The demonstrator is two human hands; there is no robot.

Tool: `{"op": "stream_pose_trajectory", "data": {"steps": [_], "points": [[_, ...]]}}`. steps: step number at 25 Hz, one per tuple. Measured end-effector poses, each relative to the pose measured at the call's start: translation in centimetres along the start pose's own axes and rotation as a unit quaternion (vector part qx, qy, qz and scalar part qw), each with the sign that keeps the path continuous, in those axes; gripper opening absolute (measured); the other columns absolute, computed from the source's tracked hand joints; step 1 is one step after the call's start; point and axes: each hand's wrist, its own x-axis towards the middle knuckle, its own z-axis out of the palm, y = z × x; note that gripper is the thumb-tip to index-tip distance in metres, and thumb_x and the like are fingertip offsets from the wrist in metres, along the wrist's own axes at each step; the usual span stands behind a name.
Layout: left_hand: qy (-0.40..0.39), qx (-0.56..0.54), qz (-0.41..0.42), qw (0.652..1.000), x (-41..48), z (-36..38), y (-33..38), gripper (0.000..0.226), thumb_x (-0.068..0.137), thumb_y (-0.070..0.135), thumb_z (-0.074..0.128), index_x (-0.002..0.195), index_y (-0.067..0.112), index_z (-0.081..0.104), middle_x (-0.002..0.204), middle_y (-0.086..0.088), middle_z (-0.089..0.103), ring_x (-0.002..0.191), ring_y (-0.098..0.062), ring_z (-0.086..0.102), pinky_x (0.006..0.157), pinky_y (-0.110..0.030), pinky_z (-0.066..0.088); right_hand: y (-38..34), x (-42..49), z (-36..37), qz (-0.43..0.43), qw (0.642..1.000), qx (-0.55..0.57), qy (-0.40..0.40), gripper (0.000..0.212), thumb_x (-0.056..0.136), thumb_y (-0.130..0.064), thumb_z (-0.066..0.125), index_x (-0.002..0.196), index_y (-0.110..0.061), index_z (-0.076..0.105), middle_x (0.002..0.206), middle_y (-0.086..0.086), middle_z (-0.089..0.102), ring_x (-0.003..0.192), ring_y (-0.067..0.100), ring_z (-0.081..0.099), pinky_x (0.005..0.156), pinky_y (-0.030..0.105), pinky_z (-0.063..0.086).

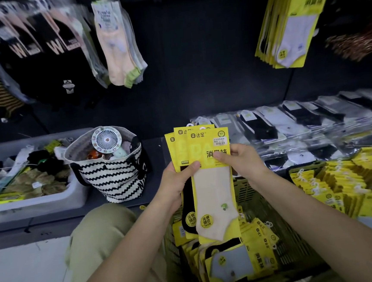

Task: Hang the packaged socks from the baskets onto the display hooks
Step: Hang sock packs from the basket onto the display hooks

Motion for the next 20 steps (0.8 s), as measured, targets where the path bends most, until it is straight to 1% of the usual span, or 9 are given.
{"op": "stream_pose_trajectory", "data": {"steps": [1, 3, 6, 8, 10, 13, 16, 18, 20], "points": [[0.017, 0.022, 0.015, 1.0, 0.2, 0.0, 0.1, 0.036, 0.072, 0.016, 0.075, 0.106, 0.012, 0.063, 0.105, -0.009, 0.071, 0.097, -0.025, 0.068, 0.082, -0.037, 0.054, -0.3, 0.1, -0.3, -0.006, 1.0, -0.014, -0.006, 0.011, 0.081, -0.015, 0.071, 0.09, -0.013, 0.067, 0.093, 0.008, 0.07, 0.068, 0.008, 0.063, 0.05, 0.014, 0.046], [0.04, 0.066, 0.049, 0.996, 0.5, -0.2, 0.4, 0.023, 0.076, 0.01, 0.073, 0.097, 0.017, 0.065, 0.097, -0.002, 0.073, 0.09, -0.017, 0.069, 0.074, -0.027, 0.056, -1.5, 0.8, -0.9, -0.038, 0.999, -0.034, 0.013, 0.011, 0.081, -0.018, 0.071, 0.086, -0.017, 0.061, 0.085, 0.003, 0.069, 0.066, 0.005, 0.061, 0.051, 0.013, 0.044], [0.053, 0.122, 0.081, 0.988, 1.1, -0.1, 1.2, 0.021, 0.078, 0.005, 0.072, 0.089, 0.022, 0.065, 0.089, 0.005, 0.072, 0.079, -0.007, 0.069, 0.063, -0.017, 0.053, -4.2, 1.7, -1.6, -0.113, 0.991, -0.068, 0.017, 0.008, 0.084, -0.018, 0.069, 0.085, -0.013, 0.062, 0.08, -0.001, 0.066, 0.066, 0.002, 0.059, 0.058, 0.009, 0.045], [0.057, 0.152, 0.092, 0.982, 1.7, 0.3, 1.8, 0.021, 0.078, 0.005, 0.072, 0.088, 0.022, 0.064, 0.088, 0.005, 0.07, 0.078, -0.008, 0.067, 0.063, -0.017, 0.052, -5.5, 2.2, -1.5, -0.155, 0.978, -0.135, -0.012, 0.011, 0.088, -0.018, 0.063, 0.087, -0.008, 0.067, 0.083, 0.006, 0.067, 0.073, 0.01, 0.057, 0.069, 0.02, 0.047], [0.056, 0.163, 0.096, 0.98, 2.3, 0.4, 2.5, 0.022, 0.078, 0.004, 0.072, 0.087, 0.022, 0.064, 0.088, 0.004, 0.07, 0.077, -0.008, 0.067, 0.063, -0.017, 0.053, -6.6, 2.5, -1.1, -0.179, 0.967, -0.18, -0.028, 0.011, 0.089, -0.016, 0.061, 0.085, -0.009, 0.069, 0.083, 0.002, 0.066, 0.078, 0.012, 0.057, 0.074, 0.029, 0.047], [0.051, 0.16, 0.099, 0.981, 3.2, 0.1, 3.5, 0.021, 0.078, 0.004, 0.071, 0.087, 0.022, 0.064, 0.092, 0.001, 0.07, 0.084, -0.013, 0.067, 0.071, -0.024, 0.054, -8.7, 3.8, -0.6, -0.199, 0.958, -0.205, -0.015, 0.01, 0.087, -0.015, 0.063, 0.079, -0.017, 0.068, 0.082, -0.004, 0.065, 0.081, 0.015, 0.059, 0.078, 0.033, 0.05], [0.04, 0.124, 0.108, 0.986, 4.4, -0.5, 5.0, 0.022, 0.078, 0.006, 0.071, 0.094, 0.02, 0.065, 0.099, -0.002, 0.072, 0.093, -0.019, 0.068, 0.079, -0.031, 0.055, -10.8, 5.7, 0.3, -0.204, 0.965, -0.163, 0.022, 0.016, 0.088, -0.015, 0.06, 0.074, -0.022, 0.063, 0.086, 0.002, 0.069, 0.089, 0.024, 0.065, 0.084, 0.039, 0.052], [0.035, 0.104, 0.121, 0.987, 5.5, -0.8, 5.9, 0.02, 0.079, 0.009, 0.07, 0.094, 0.02, 0.065, 0.096, 0.0, 0.074, 0.091, -0.018, 0.069, 0.074, -0.028, 0.055, -12.1, 6.9, 1.1, -0.215, 0.963, -0.157, 0.035, 0.017, 0.089, -0.015, 0.058, 0.074, -0.023, 0.063, 0.087, 0.003, 0.071, 0.086, 0.022, 0.065, 0.08, 0.037, 0.052], [0.048, 0.087, 0.137, 0.986, 6.5, -1.0, 6.9, 0.016, 0.081, 0.012, 0.068, 0.094, 0.021, 0.066, 0.094, 0.001, 0.074, 0.09, -0.017, 0.07, 0.072, -0.027, 0.054, -13.6, 8.3, 1.5, -0.23, 0.96, -0.155, 0.05, 0.017, 0.089, -0.017, 0.058, 0.075, -0.024, 0.063, 0.082, -0.003, 0.07, 0.076, 0.011, 0.062, 0.07, 0.028, 0.05]]}}
